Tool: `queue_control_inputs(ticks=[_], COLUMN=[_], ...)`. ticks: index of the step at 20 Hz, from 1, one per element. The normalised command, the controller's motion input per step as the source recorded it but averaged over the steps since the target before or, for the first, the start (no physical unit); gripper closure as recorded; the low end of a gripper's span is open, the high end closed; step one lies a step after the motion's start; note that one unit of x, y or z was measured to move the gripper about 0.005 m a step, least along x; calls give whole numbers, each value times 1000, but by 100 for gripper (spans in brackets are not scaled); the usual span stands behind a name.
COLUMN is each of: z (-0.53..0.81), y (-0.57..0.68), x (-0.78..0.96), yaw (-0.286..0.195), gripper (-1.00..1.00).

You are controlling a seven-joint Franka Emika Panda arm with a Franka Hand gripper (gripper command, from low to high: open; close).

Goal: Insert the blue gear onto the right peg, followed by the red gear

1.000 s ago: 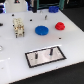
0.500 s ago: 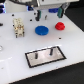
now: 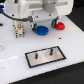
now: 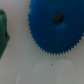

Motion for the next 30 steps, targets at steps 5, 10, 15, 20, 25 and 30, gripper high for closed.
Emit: queue_control_inputs(ticks=[5, 10, 15, 20, 25, 30], z=[-349, -190, -121, 173, 344, 392], y=[-225, -127, -67, 79, 58, 0], x=[-259, -167, -184, 37, 435, 612], yaw=[0, 0, 0, 0, 0, 0], gripper=[100, 100, 100, 100, 100, 100])
